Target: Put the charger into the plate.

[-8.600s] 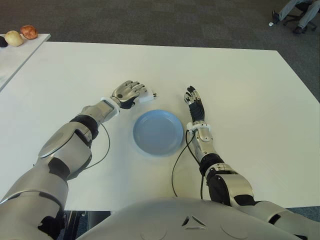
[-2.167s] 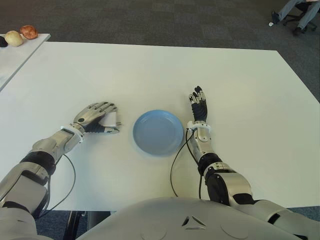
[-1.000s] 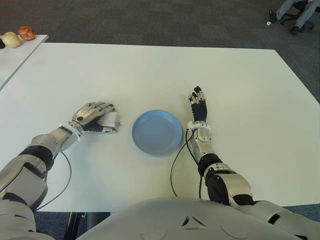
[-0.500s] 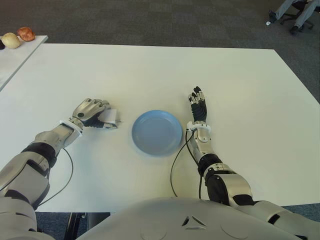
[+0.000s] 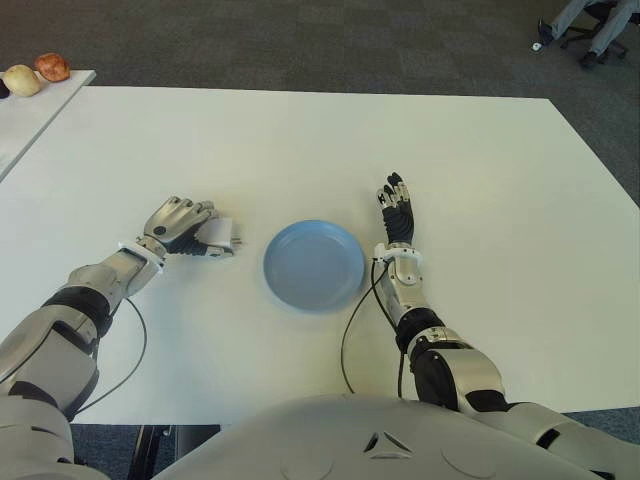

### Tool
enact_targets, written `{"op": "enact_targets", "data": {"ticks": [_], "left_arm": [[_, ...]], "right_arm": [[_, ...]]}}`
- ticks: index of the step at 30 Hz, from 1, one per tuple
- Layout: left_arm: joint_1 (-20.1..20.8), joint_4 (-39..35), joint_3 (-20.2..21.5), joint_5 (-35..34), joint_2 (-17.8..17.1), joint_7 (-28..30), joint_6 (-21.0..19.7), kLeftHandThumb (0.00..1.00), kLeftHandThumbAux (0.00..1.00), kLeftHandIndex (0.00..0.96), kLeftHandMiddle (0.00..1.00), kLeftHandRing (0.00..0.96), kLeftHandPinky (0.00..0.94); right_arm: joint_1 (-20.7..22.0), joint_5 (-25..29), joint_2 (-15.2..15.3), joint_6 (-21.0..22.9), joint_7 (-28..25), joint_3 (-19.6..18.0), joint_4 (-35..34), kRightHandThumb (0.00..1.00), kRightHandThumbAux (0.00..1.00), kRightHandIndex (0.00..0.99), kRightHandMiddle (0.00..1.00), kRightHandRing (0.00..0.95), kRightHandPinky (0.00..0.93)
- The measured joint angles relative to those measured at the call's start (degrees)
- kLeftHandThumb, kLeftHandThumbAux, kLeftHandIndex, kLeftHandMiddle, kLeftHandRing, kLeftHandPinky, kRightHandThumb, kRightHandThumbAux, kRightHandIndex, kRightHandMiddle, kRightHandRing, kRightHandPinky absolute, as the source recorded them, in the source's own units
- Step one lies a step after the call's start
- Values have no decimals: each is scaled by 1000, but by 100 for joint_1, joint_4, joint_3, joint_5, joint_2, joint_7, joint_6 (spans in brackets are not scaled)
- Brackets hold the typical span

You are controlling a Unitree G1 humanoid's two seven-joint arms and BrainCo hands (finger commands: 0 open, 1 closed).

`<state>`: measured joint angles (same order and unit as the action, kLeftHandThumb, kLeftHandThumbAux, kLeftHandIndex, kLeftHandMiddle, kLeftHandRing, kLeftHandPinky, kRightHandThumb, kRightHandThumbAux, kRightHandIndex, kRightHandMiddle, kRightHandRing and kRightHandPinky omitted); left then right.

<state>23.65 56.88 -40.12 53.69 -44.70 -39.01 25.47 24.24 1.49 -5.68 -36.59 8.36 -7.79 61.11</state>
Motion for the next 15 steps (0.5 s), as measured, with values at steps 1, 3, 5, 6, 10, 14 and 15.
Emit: {"op": "enact_targets", "data": {"ticks": [1, 3, 5, 6, 10, 14, 15], "left_arm": [[-5, 1, 2, 0, -3, -19, 14, 747, 696, 443, 860, 855, 809], [-13, 2, 2, 1, -12, -69, 37, 747, 697, 443, 858, 854, 810], [-18, -1, 2, 4, -25, -106, 62, 747, 697, 443, 854, 849, 796], [-21, -7, 2, 7, -35, -132, 86, 747, 697, 443, 851, 846, 790], [-31, -83, 27, 7, -93, -167, 174, 747, 697, 443, 841, 833, 772], [-97, -410, 122, -21, -211, -42, 252, 746, 697, 443, 827, 818, 754], [-125, -594, 182, -54, -266, 91, 252, 746, 697, 443, 827, 818, 759]], "right_arm": [[-1, 2, -2, 0, -2, -1, -2, 39, 536, 0, 6, 48, 95], [-4, 4, -5, 0, -2, -1, -9, 39, 535, 0, 6, 48, 95], [-8, 4, -7, 0, -2, -1, -16, 38, 534, 0, 7, 49, 96], [-10, 5, -9, 0, -2, -2, -20, 39, 533, 0, 8, 49, 96], [-17, 9, -14, 0, -2, -2, -35, 39, 531, 0, 13, 53, 96], [-29, 10, -16, -1, -1, -4, -58, 35, 522, 0, 18, 56, 90], [-33, 10, -15, -1, 1, -5, -69, 33, 520, 0, 21, 58, 91]]}}
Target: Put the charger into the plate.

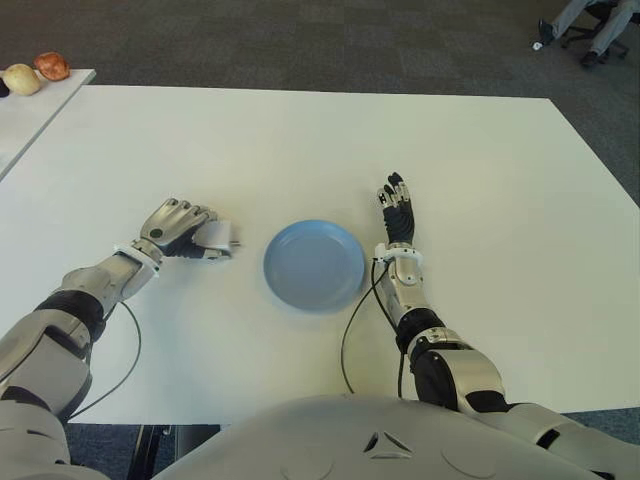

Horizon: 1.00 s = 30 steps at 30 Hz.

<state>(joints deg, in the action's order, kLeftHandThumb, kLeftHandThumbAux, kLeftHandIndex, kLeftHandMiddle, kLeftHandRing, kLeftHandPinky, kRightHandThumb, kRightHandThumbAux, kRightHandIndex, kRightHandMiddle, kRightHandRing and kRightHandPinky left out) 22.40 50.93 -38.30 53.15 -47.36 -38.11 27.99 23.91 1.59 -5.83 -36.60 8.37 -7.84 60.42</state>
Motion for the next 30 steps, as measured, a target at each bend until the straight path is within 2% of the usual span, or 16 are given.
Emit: {"op": "enact_targets", "data": {"ticks": [4, 10, 18, 24, 30], "left_arm": [[-139, -798, 283, -160, -142, 565, -8, 747, 697, 443, 836, 826, 776], [-354, -2053, 917, -554, -191, 1392, -304, 747, 698, 443, 851, 840, 792], [-639, -3826, 2002, -1321, -247, 2354, -651, 749, 698, 442, 876, 865, 827], [-667, -4570, 2591, -1628, -176, 2822, -946, 751, 698, 442, 887, 876, 848], [-854, -5186, 2825, -1734, 143, 3270, -1323, 751, 698, 442, 895, 884, 866]], "right_arm": [[-10, -1, 12, 0, 12, -1, -21, 32, 521, 0, 30, 70, 105], [-8, -9, 1, 6, 16, 6, -20, 33, 527, 0, 35, 79, 109], [4, -12, 1, 5, 13, 10, -8, 35, 535, 0, 40, 87, 116], [15, -9, 7, 5, 10, 5, 23, 41, 540, 0, 40, 86, 116], [45, 2, 6, 5, -5, -3, 66, 43, 548, 0, 39, 83, 113]]}}
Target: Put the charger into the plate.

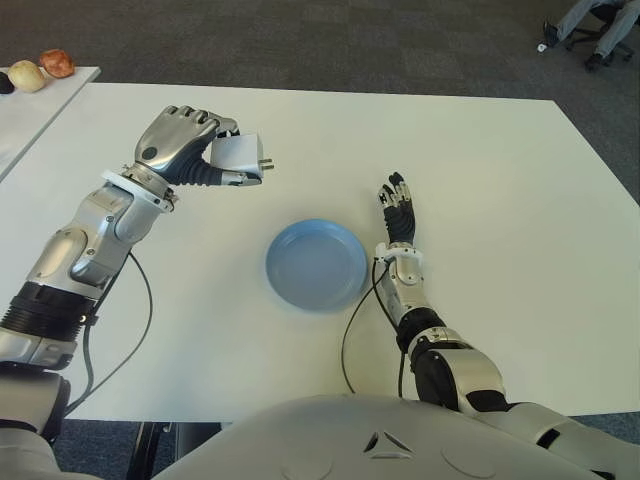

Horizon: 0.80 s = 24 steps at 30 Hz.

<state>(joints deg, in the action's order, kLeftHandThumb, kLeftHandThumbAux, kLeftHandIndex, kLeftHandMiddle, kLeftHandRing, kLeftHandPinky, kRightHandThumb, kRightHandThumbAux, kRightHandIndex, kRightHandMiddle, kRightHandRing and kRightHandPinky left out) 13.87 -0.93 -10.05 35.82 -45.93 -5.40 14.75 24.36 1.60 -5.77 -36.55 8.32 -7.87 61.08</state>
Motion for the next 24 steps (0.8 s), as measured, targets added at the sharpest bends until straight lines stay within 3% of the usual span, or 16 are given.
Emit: {"op": "enact_targets", "data": {"ticks": [12, 24], "left_arm": [[-132, -325, -153, 159, 739, 366, -214, 752, 697, 443, 892, 881, 849], [-163, -410, -343, 268, 1147, 540, -150, 752, 698, 443, 890, 877, 845]], "right_arm": [[46, 25, 10, 20, -139, -1, 59, 29, 563, 0, 9, 34, 61], [87, 75, 252, 227, -958, 10, 63, 1, 530, 0, 0, 0, 2]]}}
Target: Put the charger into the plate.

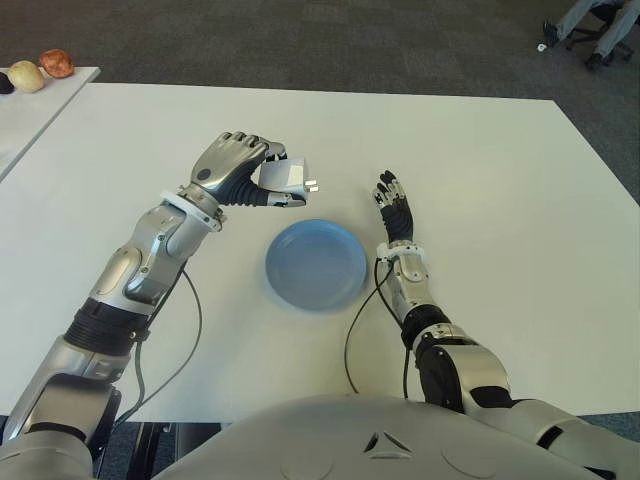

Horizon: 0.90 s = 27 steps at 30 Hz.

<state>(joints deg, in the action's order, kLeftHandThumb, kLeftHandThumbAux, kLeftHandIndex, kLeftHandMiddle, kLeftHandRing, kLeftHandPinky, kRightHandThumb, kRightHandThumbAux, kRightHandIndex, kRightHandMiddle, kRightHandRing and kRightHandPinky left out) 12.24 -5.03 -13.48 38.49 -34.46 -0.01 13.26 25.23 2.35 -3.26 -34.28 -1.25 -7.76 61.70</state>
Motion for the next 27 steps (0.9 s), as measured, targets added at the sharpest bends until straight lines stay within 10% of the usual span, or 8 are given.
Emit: {"op": "enact_targets", "data": {"ticks": [27], "left_arm": [[-207, 55, -352, 322, 505, 295, -60, 751, 698, 443, 877, 867, 830]], "right_arm": [[-168, -21, 144, 140, -323, 91, -286, 39, 540, 0, 0, 0, 0]]}}
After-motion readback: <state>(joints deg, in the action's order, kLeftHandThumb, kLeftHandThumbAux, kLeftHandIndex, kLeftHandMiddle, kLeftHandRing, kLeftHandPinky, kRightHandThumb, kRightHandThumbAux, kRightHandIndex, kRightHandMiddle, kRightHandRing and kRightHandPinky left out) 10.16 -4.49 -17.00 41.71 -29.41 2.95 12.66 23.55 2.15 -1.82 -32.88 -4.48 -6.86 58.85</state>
